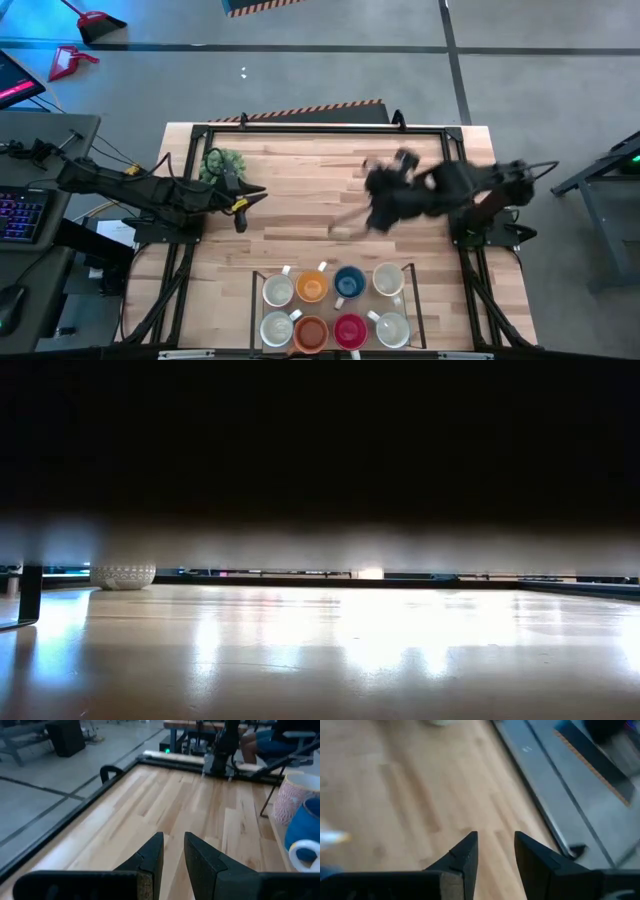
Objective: Place coffee mugs
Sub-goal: Return to Home Position
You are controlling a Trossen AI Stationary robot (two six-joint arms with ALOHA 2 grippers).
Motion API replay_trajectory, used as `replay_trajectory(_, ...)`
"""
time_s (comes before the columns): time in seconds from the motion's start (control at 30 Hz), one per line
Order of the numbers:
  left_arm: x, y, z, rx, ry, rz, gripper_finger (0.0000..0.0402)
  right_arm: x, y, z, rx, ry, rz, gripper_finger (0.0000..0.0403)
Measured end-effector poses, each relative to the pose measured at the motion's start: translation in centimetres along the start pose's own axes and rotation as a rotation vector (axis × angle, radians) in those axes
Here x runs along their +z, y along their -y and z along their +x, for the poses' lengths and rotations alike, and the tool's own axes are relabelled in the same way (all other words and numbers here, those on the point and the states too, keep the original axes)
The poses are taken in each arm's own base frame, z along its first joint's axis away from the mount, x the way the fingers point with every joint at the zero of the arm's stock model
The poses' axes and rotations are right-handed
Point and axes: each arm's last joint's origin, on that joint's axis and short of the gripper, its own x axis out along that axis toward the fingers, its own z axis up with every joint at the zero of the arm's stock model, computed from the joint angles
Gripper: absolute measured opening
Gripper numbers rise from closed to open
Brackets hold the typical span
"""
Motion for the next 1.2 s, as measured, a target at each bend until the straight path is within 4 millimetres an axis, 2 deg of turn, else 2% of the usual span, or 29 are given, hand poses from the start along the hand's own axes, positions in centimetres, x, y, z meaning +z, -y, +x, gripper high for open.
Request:
replay_trajectory(0.07, 0.2, -0.3, -0.3, 0.008, 0.020, 0.002, 0.0067, -0.8, 2.2, 0.8, -0.032, -0.001, 0.061, 0.0108)
replay_trajectory(0.17, 0.5, -1.0, -0.5, 0.051, 0.044, 0.009, 0.0067, -2.4, 4.1, 2.5, 0.001, 0.056, 0.146, 0.0108)
replay_trajectory(0.3, 0.7, -2.0, -0.4, 0.095, 0.051, -0.006, 0.0067, -4.9, 4.7, 6.1, 0.200, 0.249, 0.174, 0.0108)
replay_trajectory(0.43, 0.7, -2.9, 0.5, 0.097, 0.028, -0.024, 0.0067, -8.2, 5.1, 9.9, 0.358, 0.449, 0.192, 0.0108)
replay_trajectory(0.6, 1.7, -3.9, 1.7, 0.163, 0.099, -0.047, 0.0067, -12.5, 5.4, 14.0, 0.388, 0.459, 0.287, 0.0108)
replay_trajectory(0.83, 1.8, -4.3, 1.6, 0.180, 0.114, -0.044, 0.0067, -14.0, 5.2, 15.6, 0.383, 0.582, 0.397, 0.0108)
replay_trajectory(1.0, 1.6, -4.3, 1.6, 0.183, 0.090, -0.036, 0.0067, -14.9, 5.1, 16.2, 0.385, 0.468, 0.537, 0.0108)
replay_trajectory(1.2, 1.6, -4.3, 1.7, 0.182, 0.091, -0.037, 0.0067, -15.3, 5.0, 16.5, 0.385, 0.404, 0.582, 0.0108)
